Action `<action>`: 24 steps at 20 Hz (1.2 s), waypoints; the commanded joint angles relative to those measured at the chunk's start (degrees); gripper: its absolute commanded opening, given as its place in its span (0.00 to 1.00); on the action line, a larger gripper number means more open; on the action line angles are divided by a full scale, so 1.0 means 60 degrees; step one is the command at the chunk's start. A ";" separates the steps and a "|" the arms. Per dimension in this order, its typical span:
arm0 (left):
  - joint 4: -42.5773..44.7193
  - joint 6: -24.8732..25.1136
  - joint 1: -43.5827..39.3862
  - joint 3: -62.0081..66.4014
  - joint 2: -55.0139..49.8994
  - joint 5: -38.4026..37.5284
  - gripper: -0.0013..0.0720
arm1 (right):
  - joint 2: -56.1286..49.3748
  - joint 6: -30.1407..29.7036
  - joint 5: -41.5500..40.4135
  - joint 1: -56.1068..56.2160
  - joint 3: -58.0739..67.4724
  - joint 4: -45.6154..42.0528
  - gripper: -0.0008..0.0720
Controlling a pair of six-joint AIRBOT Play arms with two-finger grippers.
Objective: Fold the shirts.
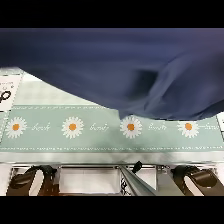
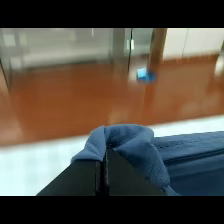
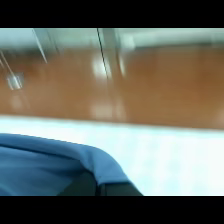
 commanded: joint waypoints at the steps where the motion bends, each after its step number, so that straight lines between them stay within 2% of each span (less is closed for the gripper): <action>1: 0.0113 -0.1614 0.0007 -0.1450 -0.0025 -0.1723 0.05 | -0.0437 -0.0441 0.2186 0.0004 -0.0004 0.0036 0.04; 3: -0.1435 -0.1330 0.0007 -0.1599 -0.0022 -0.1064 0.05 | -0.0648 -0.0816 0.1829 0.0004 0.0000 0.0951 0.04; 6: -0.2976 -0.1224 0.0007 -0.1235 0.0069 0.1042 0.05 | -0.0678 -0.1115 -0.0251 0.0004 0.0157 0.1559 0.04; 9: -0.3574 -0.1224 0.0007 -0.0521 0.0138 0.2772 0.05 | -0.0678 -0.1202 -0.2189 0.0000 0.0736 0.1654 0.04; 11: -0.3570 -0.0729 0.0011 -0.0240 0.0259 0.3330 0.05 | -0.0678 -0.1202 -0.2594 0.0000 0.1089 0.1545 0.04; 13: -0.3348 0.0306 0.0011 -0.0270 0.0317 0.2688 0.05 | -0.0688 -0.1162 -0.1963 0.0000 0.1118 0.1231 0.04; 14: -0.2867 0.0324 0.0011 -0.0288 0.0240 0.1902 0.05 | -0.0820 -0.1133 -0.1042 0.0000 0.1118 0.0867 0.04; 16: -0.1996 -0.0277 0.0011 -0.0863 0.0095 0.0160 0.05 | -0.1377 -0.1126 0.1515 0.0000 0.1071 -0.0164 0.04; 18: -0.1942 -0.0772 0.0007 -0.2164 0.0004 -0.0627 0.05 | -0.2167 -0.1242 0.3464 0.0000 0.0656 -0.1406 0.04; 20: -0.2390 -0.1723 0.0000 -0.3763 -0.0033 -0.0747 0.05 | -0.2907 -0.1468 0.3490 0.0004 -0.0091 -0.1457 0.04; 22: -0.3085 -0.1759 0.0000 -0.5289 -0.0055 -0.0736 0.05 | -0.3603 -0.1647 0.2616 0.0004 -0.0812 -0.0324 0.04; 24: -0.3133 -0.1687 0.0000 -0.6448 -0.0055 -0.0750 0.05 | -0.4255 -0.1825 0.1537 0.0004 -0.1395 0.0335 0.04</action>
